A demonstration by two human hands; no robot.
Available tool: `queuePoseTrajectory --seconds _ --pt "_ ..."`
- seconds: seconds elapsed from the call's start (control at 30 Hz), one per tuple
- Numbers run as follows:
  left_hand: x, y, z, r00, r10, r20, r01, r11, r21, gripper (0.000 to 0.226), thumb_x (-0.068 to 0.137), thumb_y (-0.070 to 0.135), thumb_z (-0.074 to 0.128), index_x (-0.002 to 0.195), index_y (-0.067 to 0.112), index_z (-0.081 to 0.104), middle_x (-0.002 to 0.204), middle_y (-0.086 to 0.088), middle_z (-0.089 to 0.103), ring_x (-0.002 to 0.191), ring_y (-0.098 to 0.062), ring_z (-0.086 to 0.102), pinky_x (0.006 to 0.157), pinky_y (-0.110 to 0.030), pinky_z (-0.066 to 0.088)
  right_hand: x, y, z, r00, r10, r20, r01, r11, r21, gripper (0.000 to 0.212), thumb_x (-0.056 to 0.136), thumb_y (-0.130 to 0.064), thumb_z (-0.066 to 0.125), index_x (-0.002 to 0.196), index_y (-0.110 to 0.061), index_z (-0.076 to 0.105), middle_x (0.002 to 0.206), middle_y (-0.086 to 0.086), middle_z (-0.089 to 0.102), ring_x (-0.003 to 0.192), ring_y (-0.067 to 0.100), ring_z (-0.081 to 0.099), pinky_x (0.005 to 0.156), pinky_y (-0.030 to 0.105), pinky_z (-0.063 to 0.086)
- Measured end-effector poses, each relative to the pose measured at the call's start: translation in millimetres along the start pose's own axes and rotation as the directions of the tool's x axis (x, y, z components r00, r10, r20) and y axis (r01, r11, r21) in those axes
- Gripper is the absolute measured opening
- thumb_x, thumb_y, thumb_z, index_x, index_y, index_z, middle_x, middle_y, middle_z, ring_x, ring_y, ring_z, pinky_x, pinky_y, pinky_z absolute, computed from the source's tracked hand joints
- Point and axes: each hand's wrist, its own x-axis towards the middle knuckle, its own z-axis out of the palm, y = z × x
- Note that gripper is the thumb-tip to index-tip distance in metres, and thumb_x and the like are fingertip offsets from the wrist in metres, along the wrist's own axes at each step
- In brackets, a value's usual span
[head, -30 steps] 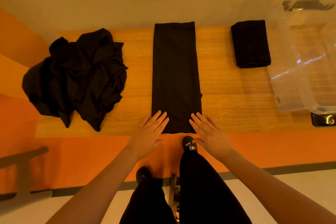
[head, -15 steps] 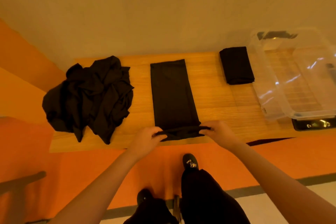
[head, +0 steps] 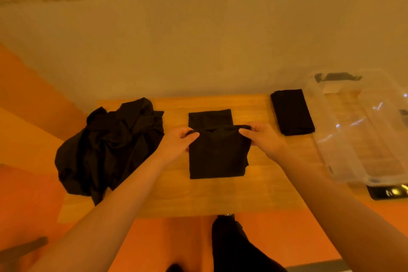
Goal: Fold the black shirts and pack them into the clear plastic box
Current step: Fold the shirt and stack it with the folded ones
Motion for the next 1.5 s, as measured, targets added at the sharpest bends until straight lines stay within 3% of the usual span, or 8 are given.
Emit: queuePoseTrajectory --seconds 0.2,0.37,0.5,0.63,0.8,0.97,1.33,1.5 --pt "92 -14 -2 0.983 -0.136 -0.122 0.136 0.991 -0.003 0.022 0.095 0.023 0.051 0.108 0.01 0.063 0.097 -0.009 0.067 0.089 -0.02 0.064 0.074 -0.027 0.053 100 -11 3 0.998 0.054 0.01 -0.053 0.993 -0.101 0.021 0.094 -0.02 0.053 0.107 -0.006 0.062 0.109 0.011 0.063 0.106 0.026 0.059 0.08 0.03 0.049" --pt "118 -32 12 0.845 -0.067 -0.531 0.204 0.958 0.203 0.036 0.096 0.023 0.049 0.129 0.009 0.05 0.124 -0.007 0.057 0.112 -0.02 0.054 0.082 -0.022 0.04 129 -4 6 0.976 0.023 -0.218 -0.065 0.98 -0.187 0.034 0.092 -0.024 0.057 0.123 -0.013 0.053 0.098 -0.003 0.055 0.082 0.007 0.054 0.062 0.017 0.041" --pt "87 -49 59 0.936 0.2 -0.289 -0.032 0.868 0.496 0.043 0.096 0.026 0.047 0.137 0.013 0.043 0.141 -0.006 0.044 0.132 -0.021 0.039 0.109 -0.031 0.029 91 32 6 0.965 0.146 -0.217 -0.184 0.968 -0.168 0.024 0.089 -0.025 0.061 0.11 -0.013 0.064 0.091 -0.008 0.06 0.086 0.008 0.057 0.061 0.012 0.038" --pt "61 -67 106 0.957 0.286 0.054 -0.237 0.661 0.712 0.05 0.091 0.039 0.036 0.133 0.017 0.048 0.142 -0.006 0.044 0.134 -0.023 0.038 0.108 -0.041 0.028 56 62 16 0.946 0.212 -0.247 -0.252 0.958 -0.141 0.022 0.085 -0.019 0.066 0.104 -0.009 0.07 0.096 0.0 0.068 0.085 0.012 0.06 0.062 0.012 0.039" --pt "70 -64 119 0.973 0.229 -0.023 -0.16 0.747 0.646 0.041 0.089 0.031 0.046 0.123 0.013 0.059 0.132 -0.009 0.055 0.125 -0.028 0.049 0.101 -0.041 0.036 56 61 29 0.905 0.272 -0.327 -0.303 0.952 -0.046 0.025 0.086 -0.015 0.065 0.109 -0.006 0.068 0.102 0.009 0.069 0.085 0.014 0.062 0.062 0.011 0.041" --pt "75 -65 109 0.959 0.276 0.07 -0.237 0.636 0.734 0.053 0.091 0.036 0.029 0.132 0.011 0.051 0.141 -0.011 0.046 0.134 -0.028 0.037 0.106 -0.042 0.021 48 52 45 0.878 0.104 -0.468 -0.199 0.967 -0.158 0.04 0.081 -0.021 0.071 0.118 -0.01 0.062 0.106 0.001 0.066 0.085 0.003 0.054 0.06 0.005 0.037" --pt "56 -106 83 0.967 0.254 0.007 -0.16 0.588 0.793 0.054 0.097 0.04 0.021 0.139 0.012 0.039 0.147 -0.011 0.037 0.14 -0.022 0.017 0.107 -0.048 0.017 47 52 56 0.895 0.188 -0.404 -0.267 0.952 -0.149 0.032 0.088 -0.022 0.064 0.115 -0.005 0.063 0.103 0.006 0.065 0.089 0.014 0.059 0.065 0.013 0.037" --pt "55 -115 86 0.962 0.274 0.013 -0.155 0.505 0.849 0.055 0.091 0.038 0.03 0.14 0.013 0.03 0.146 -0.012 0.038 0.137 -0.026 0.02 0.105 -0.053 0.022 60 51 38 0.905 0.384 -0.182 -0.405 0.909 -0.101 0.037 0.096 -0.021 0.05 0.059 -0.019 0.047 0.055 -0.003 0.04 0.047 0.008 0.036 0.043 0.016 0.028"
